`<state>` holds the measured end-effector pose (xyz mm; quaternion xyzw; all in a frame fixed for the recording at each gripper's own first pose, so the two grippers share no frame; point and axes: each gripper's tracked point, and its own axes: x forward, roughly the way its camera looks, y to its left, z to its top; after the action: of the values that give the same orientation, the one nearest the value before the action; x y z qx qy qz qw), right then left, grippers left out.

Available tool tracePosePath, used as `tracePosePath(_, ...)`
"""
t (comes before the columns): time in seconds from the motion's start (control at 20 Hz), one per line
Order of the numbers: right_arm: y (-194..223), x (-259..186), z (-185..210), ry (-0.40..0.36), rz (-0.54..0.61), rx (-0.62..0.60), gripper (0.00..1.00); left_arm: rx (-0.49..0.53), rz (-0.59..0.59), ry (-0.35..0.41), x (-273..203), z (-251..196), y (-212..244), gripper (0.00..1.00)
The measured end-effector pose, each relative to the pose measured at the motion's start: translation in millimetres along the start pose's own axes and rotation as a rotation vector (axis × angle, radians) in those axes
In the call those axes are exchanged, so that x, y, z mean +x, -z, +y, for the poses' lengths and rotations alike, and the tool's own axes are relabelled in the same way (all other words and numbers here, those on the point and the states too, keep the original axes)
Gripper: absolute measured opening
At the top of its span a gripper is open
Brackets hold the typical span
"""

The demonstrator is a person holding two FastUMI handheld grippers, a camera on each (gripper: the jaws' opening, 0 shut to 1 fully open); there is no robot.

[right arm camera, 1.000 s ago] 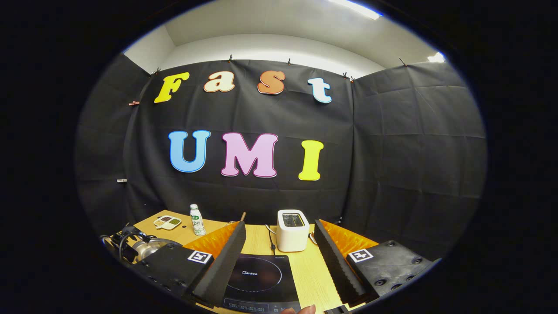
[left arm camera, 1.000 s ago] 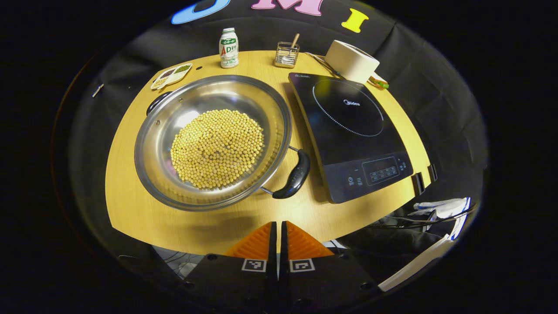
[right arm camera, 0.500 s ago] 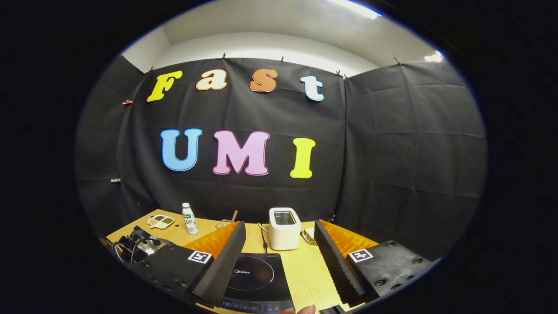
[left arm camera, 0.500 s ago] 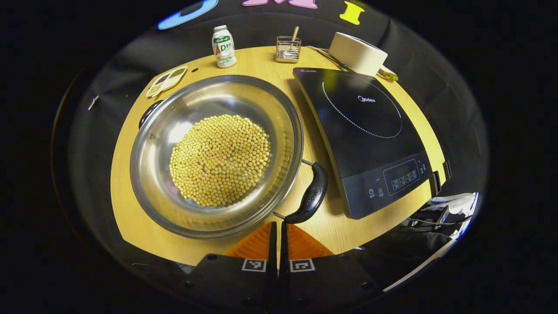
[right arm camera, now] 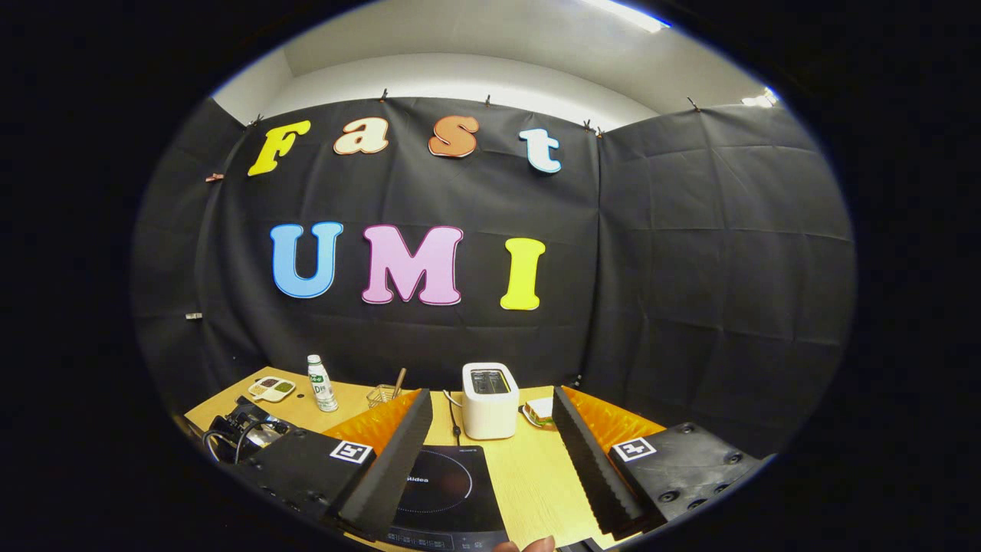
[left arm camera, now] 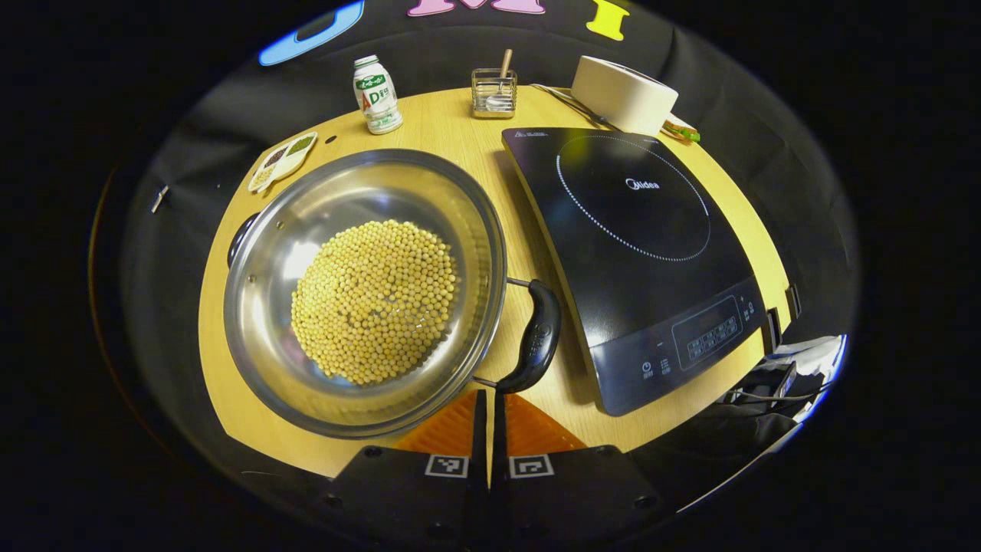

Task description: First push the handle of the pot to place it horizontally, then grasp the pot with both hands and set it on the induction cooktop.

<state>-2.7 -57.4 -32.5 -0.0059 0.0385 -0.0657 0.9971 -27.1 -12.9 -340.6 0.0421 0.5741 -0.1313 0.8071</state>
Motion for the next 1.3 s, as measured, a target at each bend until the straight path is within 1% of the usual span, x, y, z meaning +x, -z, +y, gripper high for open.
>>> tracePosePath(0.3,3,13,-4,0.010,0.005,-0.004,0.98,-0.014,-0.029,-0.018,14,-5,-32,0.05)
tracePosePath(0.6,7,29,-10,0.030,0.012,-0.009,0.98,0.013,-0.051,-0.055,28,-7,-66,0.05)
tracePosePath(0.85,9,41,-13,0.047,0.016,-0.013,0.98,0.009,-0.059,-0.070,38,-3,-91,0.05)
tracePosePath(1.1,12,45,-12,0.053,0.016,-0.027,0.98,0.000,-0.071,-0.078,40,-4,-98,0.05)
tracePosePath(1.3,14,48,-9,0.052,0.024,-0.024,0.98,-0.031,-0.134,-0.073,25,-4,-98,0.05)
